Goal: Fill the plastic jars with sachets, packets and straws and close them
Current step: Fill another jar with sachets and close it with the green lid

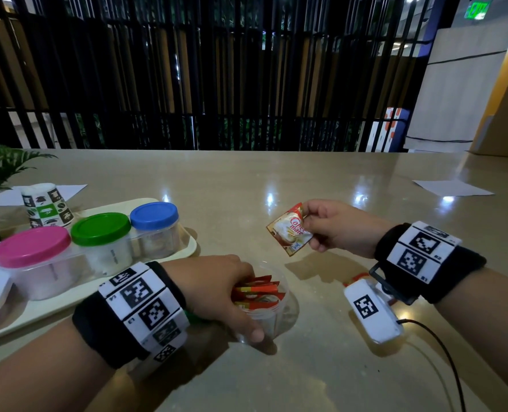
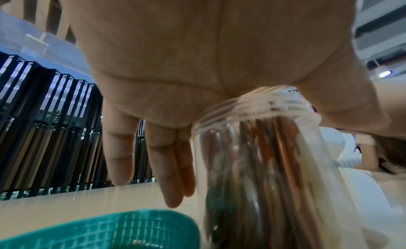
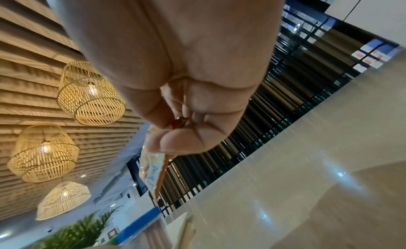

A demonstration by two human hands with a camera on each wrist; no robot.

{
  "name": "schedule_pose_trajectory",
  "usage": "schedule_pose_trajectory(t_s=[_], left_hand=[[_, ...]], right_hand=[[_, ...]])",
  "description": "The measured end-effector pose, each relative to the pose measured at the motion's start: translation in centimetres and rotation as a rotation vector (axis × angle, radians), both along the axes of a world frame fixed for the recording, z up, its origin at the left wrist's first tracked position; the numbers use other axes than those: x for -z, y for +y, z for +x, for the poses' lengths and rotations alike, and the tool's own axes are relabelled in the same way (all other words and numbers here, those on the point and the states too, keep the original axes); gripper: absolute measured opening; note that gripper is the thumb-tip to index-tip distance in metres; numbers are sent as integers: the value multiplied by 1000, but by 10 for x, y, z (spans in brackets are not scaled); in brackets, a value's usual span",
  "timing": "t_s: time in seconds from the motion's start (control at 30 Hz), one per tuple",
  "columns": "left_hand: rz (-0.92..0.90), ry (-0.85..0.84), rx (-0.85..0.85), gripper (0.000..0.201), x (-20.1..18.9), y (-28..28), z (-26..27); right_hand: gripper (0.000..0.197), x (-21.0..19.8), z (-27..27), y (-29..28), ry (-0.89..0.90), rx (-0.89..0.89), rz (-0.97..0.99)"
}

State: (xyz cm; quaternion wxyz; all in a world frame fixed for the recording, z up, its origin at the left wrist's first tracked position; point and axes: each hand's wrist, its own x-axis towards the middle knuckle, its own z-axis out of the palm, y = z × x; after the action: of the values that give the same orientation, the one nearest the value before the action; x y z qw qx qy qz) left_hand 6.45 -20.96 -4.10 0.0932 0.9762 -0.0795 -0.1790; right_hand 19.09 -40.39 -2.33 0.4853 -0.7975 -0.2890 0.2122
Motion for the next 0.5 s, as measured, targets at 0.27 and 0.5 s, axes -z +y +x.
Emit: schedule_pose_trajectory(t_s=[0.27,0.5], left_hand=[[-31,-10,11,76,-4,2,-6],[-106,-57,28,76,-5,8,-11]], right_hand=[[17,-5,-23,19,-14,-163,8],[13,4,-40,37,-235,-186,-217]])
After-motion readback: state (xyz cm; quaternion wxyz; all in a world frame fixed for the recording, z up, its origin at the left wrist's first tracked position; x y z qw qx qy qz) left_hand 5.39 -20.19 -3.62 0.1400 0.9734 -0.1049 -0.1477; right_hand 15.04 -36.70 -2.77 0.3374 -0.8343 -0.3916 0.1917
